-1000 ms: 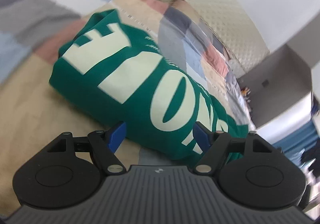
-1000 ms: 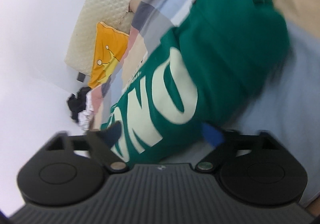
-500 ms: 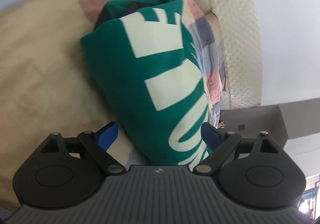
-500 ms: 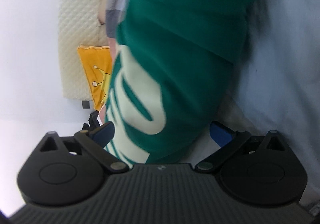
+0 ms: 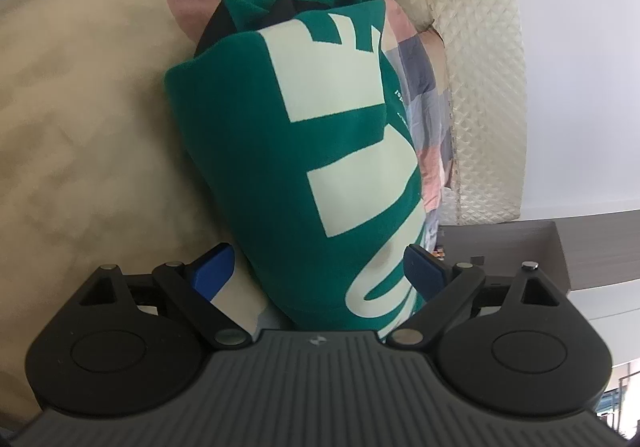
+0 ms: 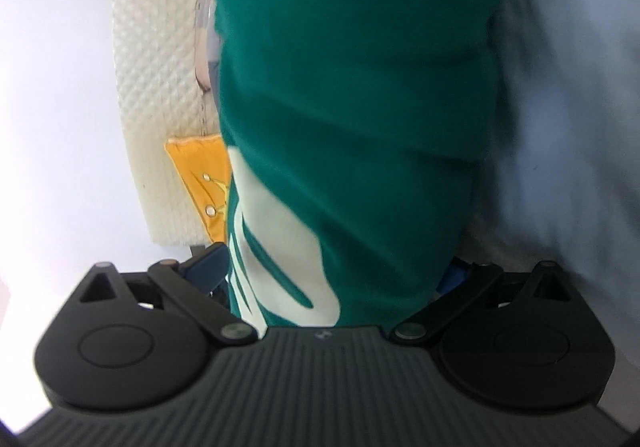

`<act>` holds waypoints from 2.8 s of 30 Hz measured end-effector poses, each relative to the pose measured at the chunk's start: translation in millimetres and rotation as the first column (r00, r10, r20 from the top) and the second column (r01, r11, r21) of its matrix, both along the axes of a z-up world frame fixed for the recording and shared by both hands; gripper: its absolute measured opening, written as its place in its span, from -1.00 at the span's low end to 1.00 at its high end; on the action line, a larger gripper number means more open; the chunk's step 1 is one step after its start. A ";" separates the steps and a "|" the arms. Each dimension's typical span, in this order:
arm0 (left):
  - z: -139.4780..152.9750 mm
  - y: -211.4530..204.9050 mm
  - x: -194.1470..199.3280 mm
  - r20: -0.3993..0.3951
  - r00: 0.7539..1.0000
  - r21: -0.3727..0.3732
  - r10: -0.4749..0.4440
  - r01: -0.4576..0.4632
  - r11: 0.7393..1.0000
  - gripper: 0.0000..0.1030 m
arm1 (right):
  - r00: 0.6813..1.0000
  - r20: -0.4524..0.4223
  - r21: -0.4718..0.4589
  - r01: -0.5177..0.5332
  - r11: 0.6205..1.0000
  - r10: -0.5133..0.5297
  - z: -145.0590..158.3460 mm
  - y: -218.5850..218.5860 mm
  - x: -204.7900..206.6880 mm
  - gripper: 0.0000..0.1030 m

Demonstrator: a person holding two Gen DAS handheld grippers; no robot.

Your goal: Fold large clothes

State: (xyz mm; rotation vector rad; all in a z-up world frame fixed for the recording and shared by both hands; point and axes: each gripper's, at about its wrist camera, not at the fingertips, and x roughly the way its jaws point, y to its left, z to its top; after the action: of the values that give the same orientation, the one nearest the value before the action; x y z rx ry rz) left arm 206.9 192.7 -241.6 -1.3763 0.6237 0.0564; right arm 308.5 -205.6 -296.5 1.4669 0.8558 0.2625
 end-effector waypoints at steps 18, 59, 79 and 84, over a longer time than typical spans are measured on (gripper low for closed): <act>19.5 -3.9 4.4 -0.037 0.998 0.223 0.052 -0.042 0.974 0.87 | 0.997 0.005 -0.143 0.074 0.987 -0.074 10.5 -10.5 -18.8 0.99; 6.4 7.2 28.3 -0.002 1.000 0.317 -0.025 0.024 0.948 0.52 | 0.996 0.051 -0.138 0.084 0.987 -0.078 2.1 4.6 19.1 0.40; 51.9 -13.4 21.2 0.077 0.994 0.493 -0.073 0.026 0.869 0.06 | 0.979 0.198 -0.248 0.006 0.969 0.045 43.7 -9.7 7.9 -0.31; 68.9 -25.0 10.2 0.117 0.987 0.538 -0.111 0.031 0.843 -0.01 | 0.969 0.236 -0.265 -0.002 0.964 0.067 57.2 -18.8 -1.1 -0.35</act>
State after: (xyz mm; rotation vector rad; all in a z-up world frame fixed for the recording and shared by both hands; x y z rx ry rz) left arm 217.2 167.7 -172.7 -0.8027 0.4866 0.0654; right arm 307.4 -224.4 -239.3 1.1448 0.6878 0.3343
